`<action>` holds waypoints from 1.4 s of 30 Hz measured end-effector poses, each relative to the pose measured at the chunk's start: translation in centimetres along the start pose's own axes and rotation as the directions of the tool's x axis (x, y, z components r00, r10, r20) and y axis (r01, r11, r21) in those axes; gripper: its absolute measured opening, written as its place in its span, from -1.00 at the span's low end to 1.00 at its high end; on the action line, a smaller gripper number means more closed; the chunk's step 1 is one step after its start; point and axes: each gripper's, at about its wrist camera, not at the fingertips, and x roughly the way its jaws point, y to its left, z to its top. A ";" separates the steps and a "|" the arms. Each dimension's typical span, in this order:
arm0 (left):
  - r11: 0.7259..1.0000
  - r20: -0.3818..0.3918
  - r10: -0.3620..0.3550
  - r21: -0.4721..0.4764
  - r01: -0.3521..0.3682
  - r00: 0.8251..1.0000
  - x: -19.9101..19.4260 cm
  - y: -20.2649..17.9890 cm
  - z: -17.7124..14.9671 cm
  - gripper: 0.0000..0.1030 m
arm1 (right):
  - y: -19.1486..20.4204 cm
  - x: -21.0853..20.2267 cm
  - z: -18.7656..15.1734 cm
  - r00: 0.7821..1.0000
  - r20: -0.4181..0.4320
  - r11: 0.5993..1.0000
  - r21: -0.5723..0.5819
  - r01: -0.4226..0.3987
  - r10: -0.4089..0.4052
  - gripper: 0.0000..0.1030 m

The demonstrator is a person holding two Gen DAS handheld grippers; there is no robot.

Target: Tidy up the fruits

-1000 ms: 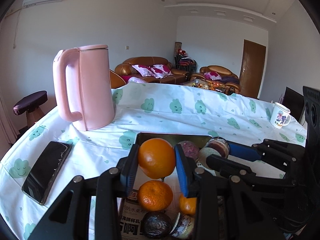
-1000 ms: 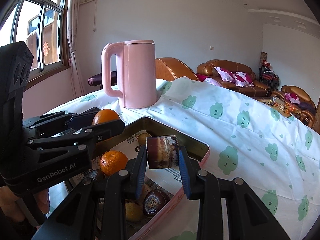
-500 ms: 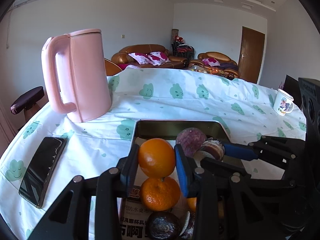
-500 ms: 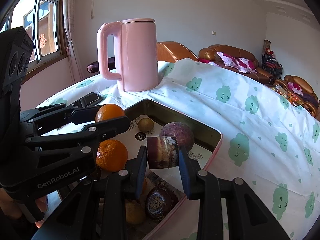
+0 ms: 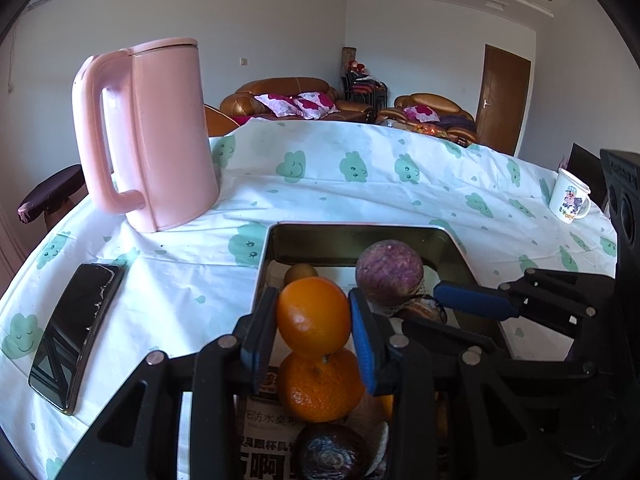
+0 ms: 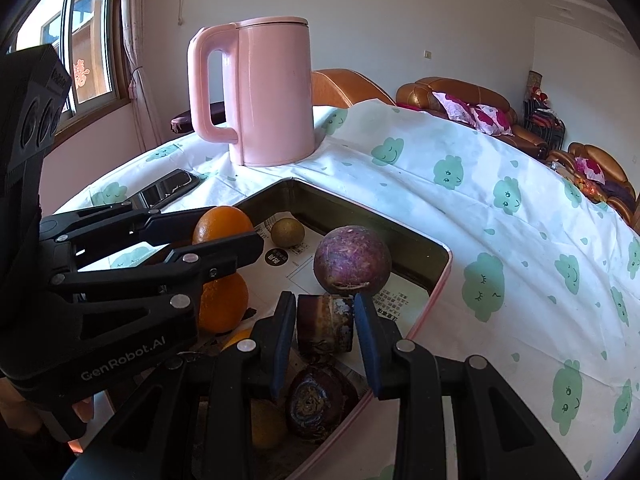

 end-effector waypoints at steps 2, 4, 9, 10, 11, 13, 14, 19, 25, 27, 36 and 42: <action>1.000 0.000 -0.001 -0.004 0.001 1.000 0.1 0.0 0.0 -0.27 | 0.0 0.0 0.0 1.000 0.000 1.000 0.000 0.001 -0.001 -0.37; 1.000 0.005 0.002 -0.007 -0.002 1.000 0.0 0.0 -0.1 -0.25 | 0.0 -0.1 0.0 1.000 0.003 1.000 0.007 -0.006 0.006 -0.36; 1.000 0.015 0.003 -0.015 -0.003 1.000 -0.1 0.2 -0.1 -0.06 | -0.1 -0.1 -0.1 1.000 0.004 1.000 0.012 -0.021 0.021 -0.33; 1.000 0.016 0.001 -0.015 -0.001 1.000 -0.2 0.2 -0.1 -0.02 | 0.0 -0.1 -0.1 1.000 0.004 1.000 0.010 -0.022 0.022 -0.29; 1.000 0.017 -0.002 -0.015 0.002 1.000 -0.2 0.2 -0.1 0.00 | 0.1 -0.1 -0.1 1.000 0.004 1.000 0.006 -0.021 0.021 -0.26; 1.000 0.019 -0.002 -0.013 0.002 1.000 -0.3 0.1 -0.1 0.07 | 0.3 -0.2 -0.1 1.000 0.003 1.000 -0.002 -0.019 0.019 -0.22; 1.000 0.023 0.000 -0.014 0.001 1.000 -0.4 0.1 -0.1 0.10 | 0.4 -0.2 -0.1 1.000 0.003 1.000 -0.007 -0.020 0.020 -0.17; 1.000 0.061 0.016 -0.016 -0.015 0.998 -1.6 0.1 -0.1 0.47 | 1.1 -1.2 -0.2 1.000 0.029 1.000 -0.029 -0.008 0.009 0.12; 0.999 0.137 -0.005 -0.044 0.012 0.991 -4.4 0.5 0.0 0.63 | 0.8 -3.3 -0.3 0.997 0.073 0.999 -0.021 0.025 -0.024 0.17; 0.998 0.167 -0.004 -0.056 0.014 0.986 -5.4 0.6 0.0 0.77 | 0.6 -4.1 -0.4 0.995 0.087 0.999 -0.018 0.044 -0.042 0.17; 0.999 0.249 -0.019 -0.043 0.031 0.968 -8.9 -0.9 -0.7 0.93 | -0.8 -8.9 -2.3 0.978 0.181 0.993 0.057 0.099 -0.108 0.19; 0.999 0.260 -0.041 -0.012 0.046 0.965 -9.6 -2.5 -1.1 0.93 | -1.0 -11.7 -3.6 0.953 0.255 0.986 0.073 0.151 -0.165 0.42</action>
